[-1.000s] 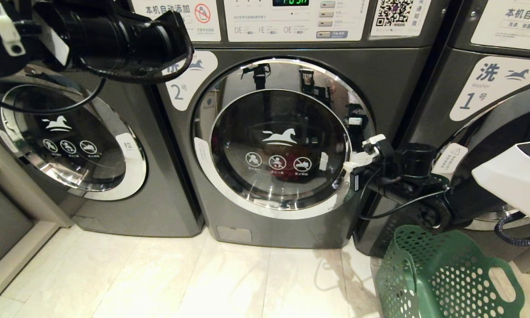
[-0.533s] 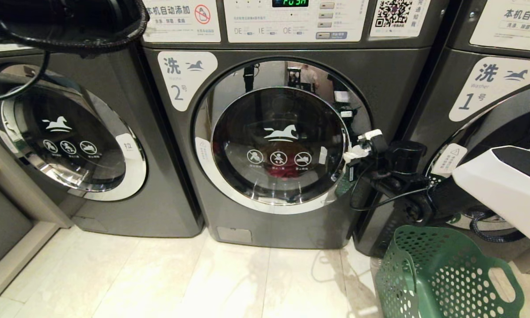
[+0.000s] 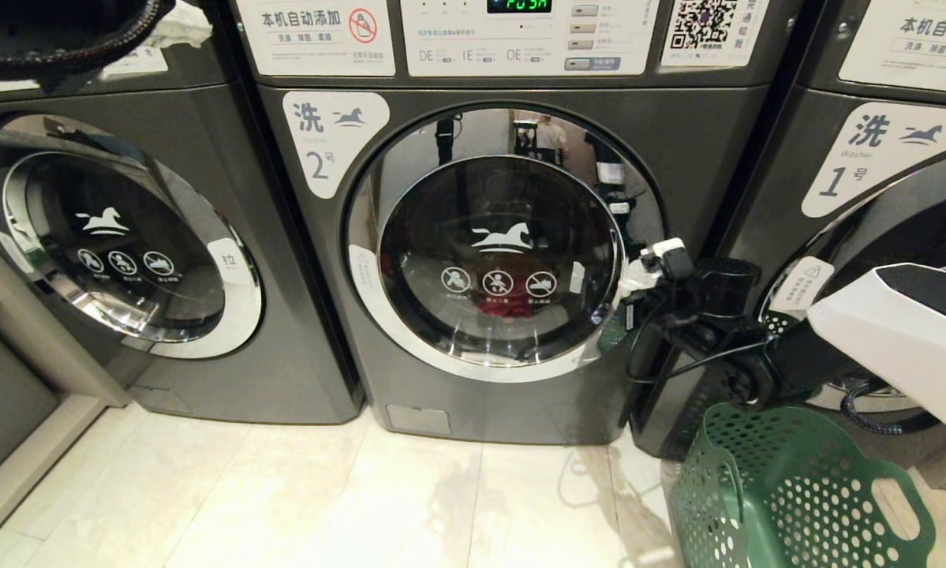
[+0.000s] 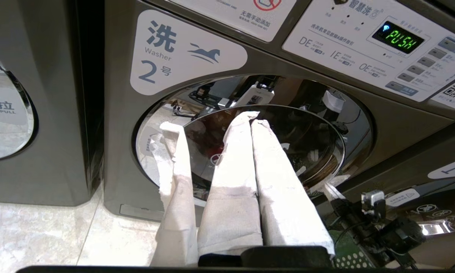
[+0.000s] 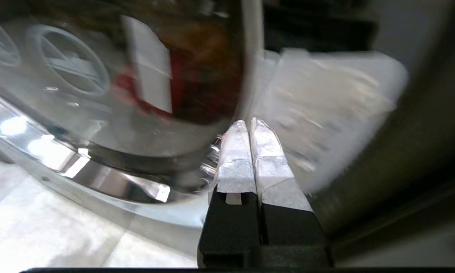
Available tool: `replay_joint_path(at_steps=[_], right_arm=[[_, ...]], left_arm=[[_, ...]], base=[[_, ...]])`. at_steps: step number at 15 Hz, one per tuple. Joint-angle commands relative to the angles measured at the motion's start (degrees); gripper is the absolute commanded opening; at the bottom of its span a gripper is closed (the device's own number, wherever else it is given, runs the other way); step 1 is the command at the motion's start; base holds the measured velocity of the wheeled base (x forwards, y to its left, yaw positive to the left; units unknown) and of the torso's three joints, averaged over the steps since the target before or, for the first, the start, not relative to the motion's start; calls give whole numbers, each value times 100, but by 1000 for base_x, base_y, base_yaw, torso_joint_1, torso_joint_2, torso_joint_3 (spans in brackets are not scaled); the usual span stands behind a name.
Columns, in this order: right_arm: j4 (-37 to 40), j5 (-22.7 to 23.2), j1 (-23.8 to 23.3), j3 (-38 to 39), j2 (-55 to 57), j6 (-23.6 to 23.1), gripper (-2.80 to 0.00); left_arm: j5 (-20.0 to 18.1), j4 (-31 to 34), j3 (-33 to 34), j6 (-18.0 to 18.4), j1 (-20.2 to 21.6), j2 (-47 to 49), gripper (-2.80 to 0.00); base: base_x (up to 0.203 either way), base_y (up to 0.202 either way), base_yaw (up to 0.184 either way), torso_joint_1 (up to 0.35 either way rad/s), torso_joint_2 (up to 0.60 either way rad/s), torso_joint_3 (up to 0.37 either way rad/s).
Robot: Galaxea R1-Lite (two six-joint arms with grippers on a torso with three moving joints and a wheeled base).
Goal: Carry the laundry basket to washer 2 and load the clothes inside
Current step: Press the washing machine door tightly with the right hand
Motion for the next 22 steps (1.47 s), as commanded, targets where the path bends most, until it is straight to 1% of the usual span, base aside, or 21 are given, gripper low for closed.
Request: replay_joint_path(at_steps=[1,3,5,7,11,16,18,19,22], right_arm=[[-37,49,23,524,-427,12,-280],[-62,57,24,692,-544,35,-280],[-252,74,24,675,-527,20,-280],[-262,171,50,673,-504,14,-280],[-306,137,42,575,-440,-9,-280],[-306,111,33,31,-139,-18,-280],[-306,108,33,-201,56,-18,-280],[-306,94,33,-325,162,-24,-280],[-306,6,25,-567,418,-27,-280]], left_arm=[[10,26,10,-9,1,-109,-280],[17,27,78,-9,1,-156,-280],[37,26,221,-9,1,-257,-280],[80,26,299,-9,1,-346,-280],[98,26,335,-9,1,-388,-280],[129,17,416,-9,21,-484,-280],[457,9,423,-9,27,-509,-280],[535,8,422,-9,27,-544,-280],[572,26,423,-1,60,-695,-280]], base=[[0,0,0,0,0,0],[0,0,0,0,0,0],[0,0,0,0,0,0],[0,0,0,0,0,0],[0,0,0,0,0,0],[0,0,0,0,0,0],[0,0,0,0,0,0],[0,0,0,0,0,0],[0,0,0,0,0,0]])
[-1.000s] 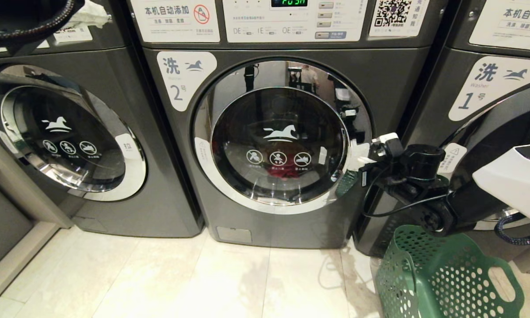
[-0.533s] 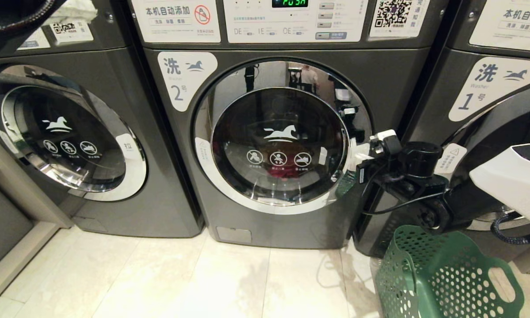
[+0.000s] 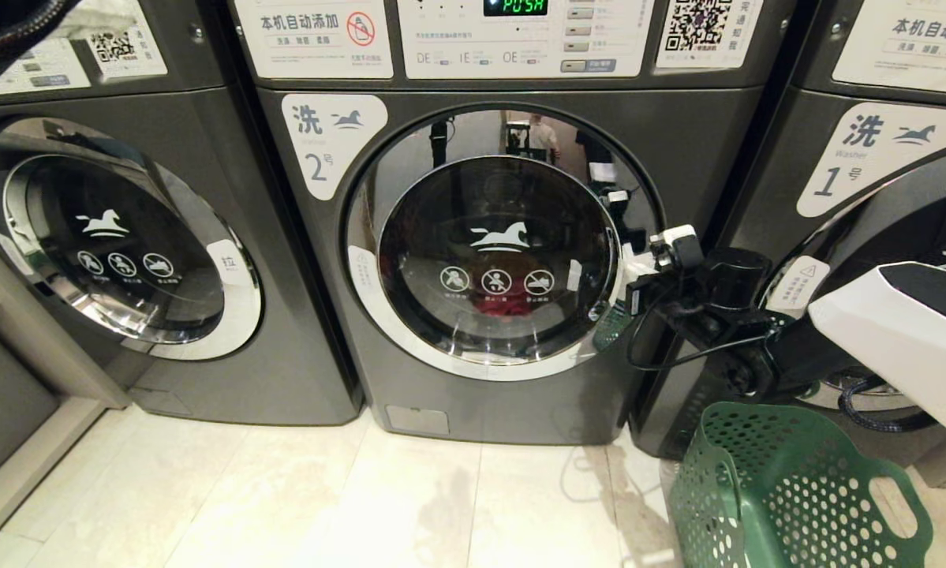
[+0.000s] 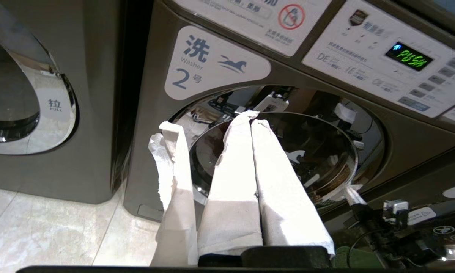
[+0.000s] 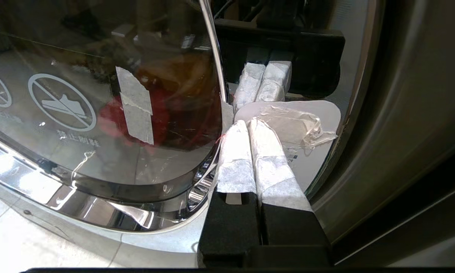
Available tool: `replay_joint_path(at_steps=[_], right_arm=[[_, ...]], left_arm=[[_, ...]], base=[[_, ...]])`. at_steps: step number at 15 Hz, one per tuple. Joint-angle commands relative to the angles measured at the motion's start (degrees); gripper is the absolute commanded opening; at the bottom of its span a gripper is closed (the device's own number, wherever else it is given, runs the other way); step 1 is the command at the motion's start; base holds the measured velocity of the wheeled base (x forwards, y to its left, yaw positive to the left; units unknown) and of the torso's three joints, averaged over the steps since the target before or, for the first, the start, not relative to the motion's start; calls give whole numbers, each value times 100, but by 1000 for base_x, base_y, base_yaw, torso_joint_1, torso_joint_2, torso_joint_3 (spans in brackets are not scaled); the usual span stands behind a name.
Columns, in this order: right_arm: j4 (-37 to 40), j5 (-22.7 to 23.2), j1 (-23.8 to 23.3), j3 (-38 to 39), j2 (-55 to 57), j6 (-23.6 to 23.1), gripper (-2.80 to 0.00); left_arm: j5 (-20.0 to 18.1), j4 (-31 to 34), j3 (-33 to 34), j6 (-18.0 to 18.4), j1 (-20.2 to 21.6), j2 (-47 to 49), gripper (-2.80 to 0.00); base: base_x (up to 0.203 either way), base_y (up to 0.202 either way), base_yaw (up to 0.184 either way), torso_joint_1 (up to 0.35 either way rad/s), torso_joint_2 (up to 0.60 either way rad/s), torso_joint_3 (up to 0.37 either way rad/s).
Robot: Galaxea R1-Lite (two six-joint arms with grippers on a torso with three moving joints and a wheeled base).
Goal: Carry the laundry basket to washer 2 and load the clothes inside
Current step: Press the washing machine door tightly with the right hand
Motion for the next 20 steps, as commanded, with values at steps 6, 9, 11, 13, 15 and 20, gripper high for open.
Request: replay_joint_path(at_steps=[6,9,11,13,15,20], right_arm=[[-35,-100,-37,-356,464,-89,-280],[-115,-296,-40,-556,610,-102,-280],[-242,-318,-39,-545,597,-111,-280],[-249,-339,-30,-414,465,-110,-280],[-206,-328,47,243,-116,-101,-280],[49,-158,273,3180,-2453,-90,-280]], left_arm=[[5,117,-1,10,285,-286,-280],[5,233,-1,28,295,-422,-280],[5,321,16,28,295,-510,-280],[5,308,43,28,295,-514,-280],[-20,288,43,79,295,-450,-280],[-68,308,387,537,286,-373,-280]], base=[[0,0,0,0,0,0],[0,0,0,0,0,0],[0,0,0,0,0,0],[0,0,0,0,0,0],[0,0,0,0,0,0],[0,0,0,0,0,0]])
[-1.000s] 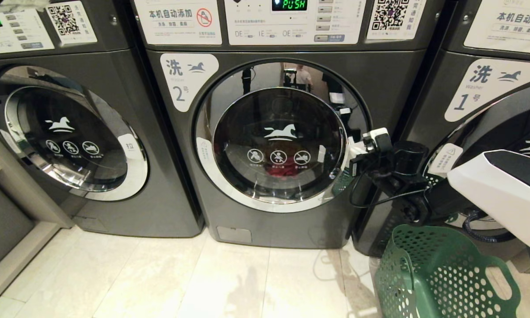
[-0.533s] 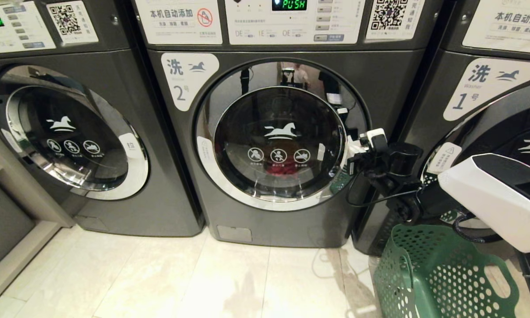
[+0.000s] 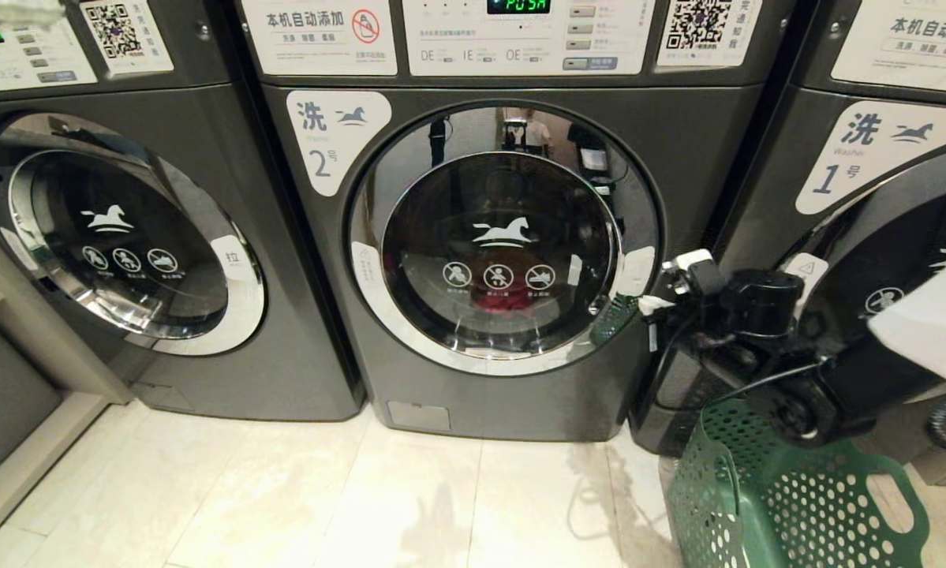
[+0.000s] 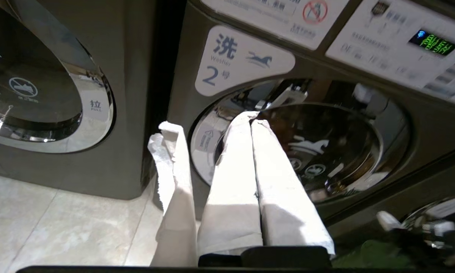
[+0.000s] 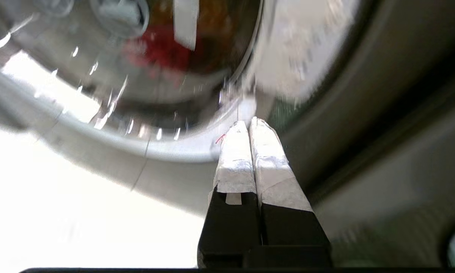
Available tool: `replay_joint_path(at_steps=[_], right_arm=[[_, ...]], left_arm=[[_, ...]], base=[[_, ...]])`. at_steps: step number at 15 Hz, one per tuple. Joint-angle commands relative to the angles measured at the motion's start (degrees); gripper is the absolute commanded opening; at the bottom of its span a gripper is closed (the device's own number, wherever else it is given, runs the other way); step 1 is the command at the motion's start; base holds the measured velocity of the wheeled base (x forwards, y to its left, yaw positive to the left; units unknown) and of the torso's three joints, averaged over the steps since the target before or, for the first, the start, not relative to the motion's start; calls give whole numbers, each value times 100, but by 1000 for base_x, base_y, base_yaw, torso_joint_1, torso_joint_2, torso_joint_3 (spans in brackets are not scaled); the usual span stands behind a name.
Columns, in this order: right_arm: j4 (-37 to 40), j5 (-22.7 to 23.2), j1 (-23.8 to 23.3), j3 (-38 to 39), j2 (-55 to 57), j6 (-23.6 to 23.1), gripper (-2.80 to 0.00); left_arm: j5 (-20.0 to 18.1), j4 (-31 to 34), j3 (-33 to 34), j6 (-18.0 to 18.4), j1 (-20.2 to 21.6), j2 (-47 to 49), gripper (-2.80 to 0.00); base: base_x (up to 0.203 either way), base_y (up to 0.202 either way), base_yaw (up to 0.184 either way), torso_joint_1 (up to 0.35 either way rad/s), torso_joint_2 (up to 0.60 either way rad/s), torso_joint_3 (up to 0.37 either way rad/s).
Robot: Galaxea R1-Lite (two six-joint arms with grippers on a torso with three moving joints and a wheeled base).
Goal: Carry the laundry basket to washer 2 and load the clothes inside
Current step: Press the washing machine door tightly with the right hand, then press the washing machine switch
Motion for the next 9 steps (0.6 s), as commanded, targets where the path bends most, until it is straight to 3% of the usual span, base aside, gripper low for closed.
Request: replay_joint_path(at_steps=[1,5,9], right_arm=[[11,36,118,1617,-1650,-16,-280],[60,-146,215,3876,-3575,-21,-280],[214,-457,234,5119,-4954,-194,-280]], left_arm=[[11,13,566,251,-4,-53,-280],[7,34,2854,600,-3,-818,-280],[0,-15,5181,680,-3,-1666,-280]], base=[[0,0,0,0,0,0],[0,0,0,0,0,0],[0,0,0,0,0,0]])
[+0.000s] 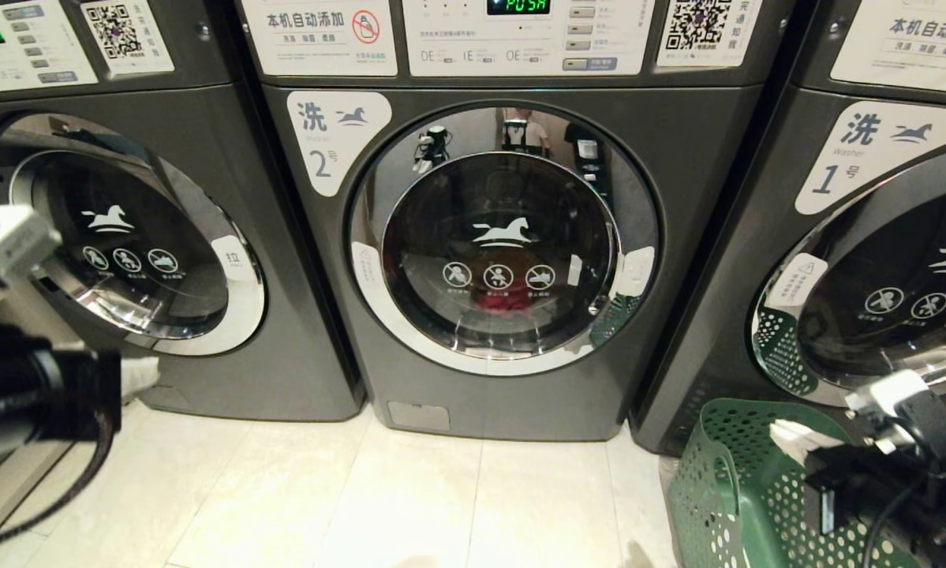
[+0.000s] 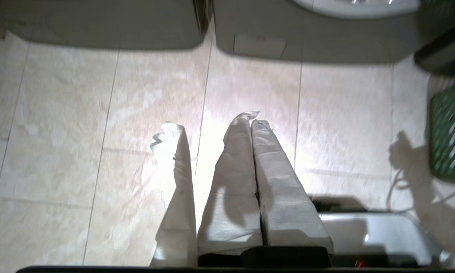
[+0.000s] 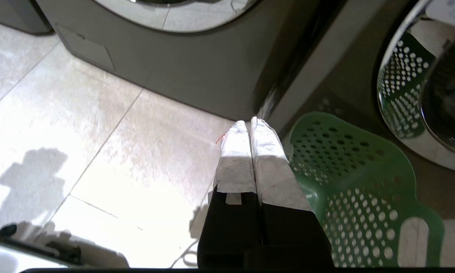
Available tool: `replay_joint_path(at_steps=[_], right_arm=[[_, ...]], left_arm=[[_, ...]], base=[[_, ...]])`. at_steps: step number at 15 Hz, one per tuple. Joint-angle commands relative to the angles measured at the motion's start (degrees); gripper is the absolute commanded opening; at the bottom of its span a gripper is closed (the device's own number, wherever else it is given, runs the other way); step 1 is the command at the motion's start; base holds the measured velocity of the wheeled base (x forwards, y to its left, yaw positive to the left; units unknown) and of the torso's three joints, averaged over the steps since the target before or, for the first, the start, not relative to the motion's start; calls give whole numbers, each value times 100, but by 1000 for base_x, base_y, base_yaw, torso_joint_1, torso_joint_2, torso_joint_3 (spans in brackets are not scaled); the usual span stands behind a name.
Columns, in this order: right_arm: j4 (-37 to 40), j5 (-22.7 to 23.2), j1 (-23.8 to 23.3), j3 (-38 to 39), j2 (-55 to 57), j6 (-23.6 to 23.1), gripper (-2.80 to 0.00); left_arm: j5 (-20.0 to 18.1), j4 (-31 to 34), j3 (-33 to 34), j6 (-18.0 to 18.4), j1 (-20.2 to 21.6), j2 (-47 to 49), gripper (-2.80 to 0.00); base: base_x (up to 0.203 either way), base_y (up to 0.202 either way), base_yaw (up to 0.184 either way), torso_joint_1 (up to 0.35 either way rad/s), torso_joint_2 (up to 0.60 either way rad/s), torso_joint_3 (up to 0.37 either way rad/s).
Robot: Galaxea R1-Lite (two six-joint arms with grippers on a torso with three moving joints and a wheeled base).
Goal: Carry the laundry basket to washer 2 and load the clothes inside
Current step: Press the washing machine switch
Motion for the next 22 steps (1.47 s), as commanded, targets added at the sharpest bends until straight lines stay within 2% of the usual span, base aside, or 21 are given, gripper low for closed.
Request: replay_joint_path(at_steps=[1,3,5,6,8,10,11,13,15,16,18,22], right_arm=[[309,-45,-8,415,-1295,-49,-280],[1057,-72,-106,446,-2159,-61,-280],[1834,-79,-270,458,-3126,-67,-280],[2350,-56,-308,459,-3715,-78,-280],[3771,85,-339,407,-4988,-102,-280],[5093,202,-355,296,-6060,-100,-280],[5701,288,-362,222,-6339,-83,-280],[6685,820,-356,172,-6347,-23,-280],[6757,839,-52,158,-6342,226,-280],[6819,740,-54,146,-6236,395,-280],[6977,452,-338,81,-6119,469,-280],[6995,444,-1023,74,-6286,437,-280]], left_arm=[[4,-31,1162,-6,-6,-610,-280],[0,-50,1699,-11,-7,-777,-280],[-16,-59,1874,-21,-7,-803,-280],[-138,-61,1871,-19,-7,-754,-280],[-550,-61,1806,28,-14,-691,-280],[-702,-62,1778,49,-33,-698,-280],[-781,-65,1760,80,-33,-707,-280],[-866,-61,1764,132,-47,-716,-280],[-871,-61,1811,160,-42,-726,-280],[-867,-60,1835,163,-42,-772,-280],[-819,-58,1898,174,-42,-861,-280],[-754,-52,1926,181,-42,-936,-280]], base=[[0,0,0,0,0,0],[0,0,0,0,0,0],[0,0,0,0,0,0],[0,0,0,0,0,0],[0,0,0,0,0,0],[0,0,0,0,0,0],[0,0,0,0,0,0],[0,0,0,0,0,0],[0,0,0,0,0,0],[0,0,0,0,0,0],[0,0,0,0,0,0],[0,0,0,0,0,0]])
